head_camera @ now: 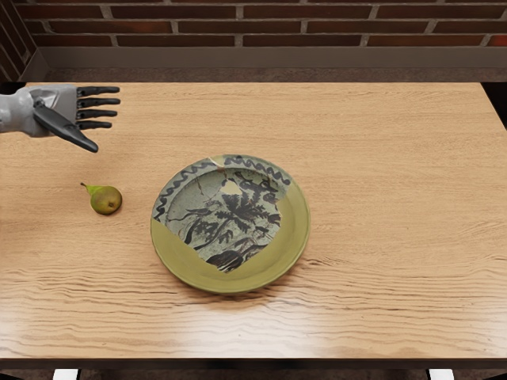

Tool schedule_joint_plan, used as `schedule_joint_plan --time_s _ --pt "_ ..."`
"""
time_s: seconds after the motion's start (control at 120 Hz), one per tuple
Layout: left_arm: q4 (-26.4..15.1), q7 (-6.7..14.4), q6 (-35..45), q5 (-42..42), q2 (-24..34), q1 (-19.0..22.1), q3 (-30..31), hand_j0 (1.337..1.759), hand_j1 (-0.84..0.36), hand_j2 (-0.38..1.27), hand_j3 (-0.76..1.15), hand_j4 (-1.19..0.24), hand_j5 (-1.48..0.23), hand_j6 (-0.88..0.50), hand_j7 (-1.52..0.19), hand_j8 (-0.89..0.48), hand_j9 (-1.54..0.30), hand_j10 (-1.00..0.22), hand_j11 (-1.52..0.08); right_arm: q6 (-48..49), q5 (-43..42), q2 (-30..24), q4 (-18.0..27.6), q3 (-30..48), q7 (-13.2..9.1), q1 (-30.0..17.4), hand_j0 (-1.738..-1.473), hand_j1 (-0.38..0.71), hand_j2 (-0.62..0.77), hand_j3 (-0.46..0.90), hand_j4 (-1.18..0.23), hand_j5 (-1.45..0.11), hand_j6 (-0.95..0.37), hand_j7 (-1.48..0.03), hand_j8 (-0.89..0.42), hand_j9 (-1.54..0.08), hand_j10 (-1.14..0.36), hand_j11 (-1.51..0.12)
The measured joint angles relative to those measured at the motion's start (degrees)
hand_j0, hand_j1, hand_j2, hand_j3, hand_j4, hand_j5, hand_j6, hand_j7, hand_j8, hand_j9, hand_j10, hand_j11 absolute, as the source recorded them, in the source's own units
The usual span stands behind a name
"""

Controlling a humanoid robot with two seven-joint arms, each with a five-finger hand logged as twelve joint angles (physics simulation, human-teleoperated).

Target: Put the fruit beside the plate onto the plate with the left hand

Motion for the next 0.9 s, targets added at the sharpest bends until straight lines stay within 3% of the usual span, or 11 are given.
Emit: schedule_joint_plan --time_s 0.233,0.542,0.9 --pt "0.02 0.11 0.00 1.66 0.25 -1.84 0.04 1.658 0.35 0.00 0.00 0.00 0.00 0.00 0.00 0.00 0.00 0.00 0.00 -0.37 -0.07 0.00 -0.10 -0.32 -0.16 -1.06 -1.658 -0.32 0.00 0.00 -0.02 -0.03 -0.02 -0.03 -0.02 -0.03 -0.02 -0.03" --pt "-4.15 0.18 0.00 25.13 2.63 -11.74 -0.01 1.658 0.35 0.00 0.00 0.00 0.00 0.00 0.00 0.00 0.00 0.00 0.00 -0.45 -0.09 0.00 -0.10 -0.39 -0.26 -1.67 -1.658 -0.32 0.00 0.00 -0.02 -0.03 -0.02 -0.03 -0.02 -0.03 -0.02 -0.03" --pt "-12.54 0.27 0.01 43.59 1.24 -13.28 -0.02 1.658 0.35 0.00 0.00 0.00 0.00 0.00 0.00 0.00 0.00 0.00 0.00 -0.46 -0.09 0.00 -0.10 -0.40 -0.26 -1.71 -1.658 -0.32 0.00 0.00 -0.02 -0.03 -0.02 -0.03 -0.02 -0.03 -0.02 -0.03"
